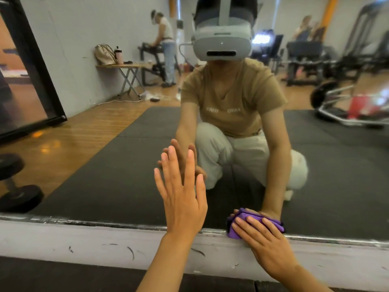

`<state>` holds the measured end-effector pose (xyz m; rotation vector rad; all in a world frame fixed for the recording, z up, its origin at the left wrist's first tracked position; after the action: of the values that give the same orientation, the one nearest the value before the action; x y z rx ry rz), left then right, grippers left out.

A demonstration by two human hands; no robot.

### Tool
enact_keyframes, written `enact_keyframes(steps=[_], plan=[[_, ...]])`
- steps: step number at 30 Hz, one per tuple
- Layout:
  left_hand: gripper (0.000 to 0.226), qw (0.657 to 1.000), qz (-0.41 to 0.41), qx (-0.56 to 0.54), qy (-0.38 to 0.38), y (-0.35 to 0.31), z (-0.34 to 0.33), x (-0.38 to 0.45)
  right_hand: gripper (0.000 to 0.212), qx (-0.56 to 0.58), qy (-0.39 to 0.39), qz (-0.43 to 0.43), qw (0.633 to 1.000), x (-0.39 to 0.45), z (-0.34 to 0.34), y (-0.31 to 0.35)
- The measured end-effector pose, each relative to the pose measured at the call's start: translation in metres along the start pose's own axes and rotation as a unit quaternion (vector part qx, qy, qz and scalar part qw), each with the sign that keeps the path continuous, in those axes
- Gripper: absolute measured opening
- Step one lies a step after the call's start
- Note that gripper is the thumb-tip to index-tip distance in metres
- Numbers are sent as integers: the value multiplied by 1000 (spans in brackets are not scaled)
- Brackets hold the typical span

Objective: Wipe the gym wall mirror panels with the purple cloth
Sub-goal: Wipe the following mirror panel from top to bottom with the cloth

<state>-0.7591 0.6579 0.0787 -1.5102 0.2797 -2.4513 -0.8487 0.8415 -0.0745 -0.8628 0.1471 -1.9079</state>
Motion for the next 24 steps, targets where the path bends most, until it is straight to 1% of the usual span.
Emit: enact_keyframes(steps=[3, 6, 9, 10, 12, 14, 18, 21, 23, 24], plan=[[66, 1000, 10, -16, 14, -3, -8, -3, 56, 8, 14, -9, 1000, -1, -2, 1], [64, 999, 33, -29, 9, -9, -12, -1, 57, 9, 21, -24, 999, 0, 2, 1], [66, 995, 75, -61, -12, -21, -13, -3, 57, -3, -8, -33, 999, 2, 10, 6], [67, 993, 91, -72, -15, -25, -15, -3, 62, -4, -20, -46, 999, 3, 12, 6], [67, 988, 120, -88, -28, -30, -19, -5, 83, -1, -38, -77, 996, 3, 15, 11], [66, 983, 151, -94, -52, -36, -25, -3, 90, 11, -43, -114, 993, 3, 15, 10], [63, 967, 194, -130, -97, -47, -32, -3, 88, 33, -67, -172, 982, 4, 11, 13], [63, 975, 168, -111, -97, -45, -36, -8, 86, 77, -87, -218, 969, 8, 9, 15], [62, 979, 151, -100, -97, -44, -37, -10, 80, 97, -124, -225, 961, 14, 19, 4], [62, 978, 153, -100, -101, -43, -38, -10, 73, 103, -153, -229, 956, 21, 30, -6]])
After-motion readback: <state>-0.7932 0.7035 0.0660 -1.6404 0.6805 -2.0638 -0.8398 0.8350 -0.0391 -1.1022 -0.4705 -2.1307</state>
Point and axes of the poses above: each hand's wrist, its own x-axis towards the middle knuckle, its own z-axis out of the back of the hand, y = z × x, the point moved 8 cm from there along x, towards the middle knuckle, and after that the axes turned 4 degrees about y, right-handed, at the moved point
